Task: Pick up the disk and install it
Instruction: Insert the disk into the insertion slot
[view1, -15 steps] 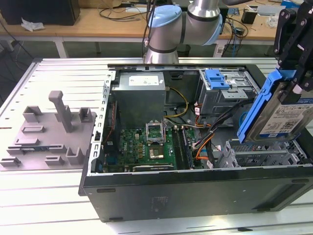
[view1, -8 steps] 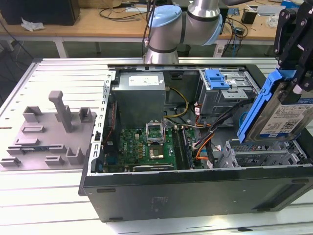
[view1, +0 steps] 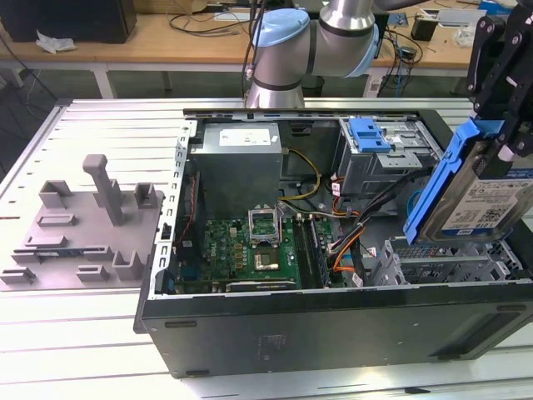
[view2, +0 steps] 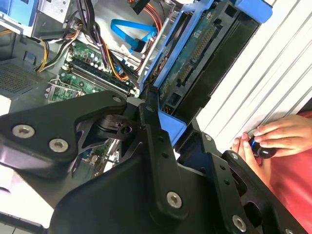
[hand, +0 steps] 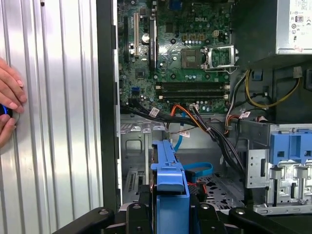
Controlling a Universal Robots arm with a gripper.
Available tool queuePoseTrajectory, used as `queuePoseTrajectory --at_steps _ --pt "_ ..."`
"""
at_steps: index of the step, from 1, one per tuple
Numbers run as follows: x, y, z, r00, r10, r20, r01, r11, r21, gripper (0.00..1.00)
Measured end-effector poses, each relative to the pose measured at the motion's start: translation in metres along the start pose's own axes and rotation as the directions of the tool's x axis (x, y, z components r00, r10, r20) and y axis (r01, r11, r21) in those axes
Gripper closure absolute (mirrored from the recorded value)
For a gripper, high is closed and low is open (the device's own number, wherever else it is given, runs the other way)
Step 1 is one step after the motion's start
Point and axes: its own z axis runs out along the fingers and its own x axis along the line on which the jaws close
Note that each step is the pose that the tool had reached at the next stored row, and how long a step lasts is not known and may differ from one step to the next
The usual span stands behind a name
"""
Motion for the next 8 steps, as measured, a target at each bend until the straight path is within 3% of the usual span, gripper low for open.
queuePoseTrajectory --at_steps 5,8 --pt "0.0010 0.0009 0.0000 1.0000 0.010 -0.0006 -0.010 1.0000 0.0004 0.63" --pt "0.0012 0.0079 0.0001 1.0000 0.010 -0.0006 -0.010 1.0000 0.0003 0.63"
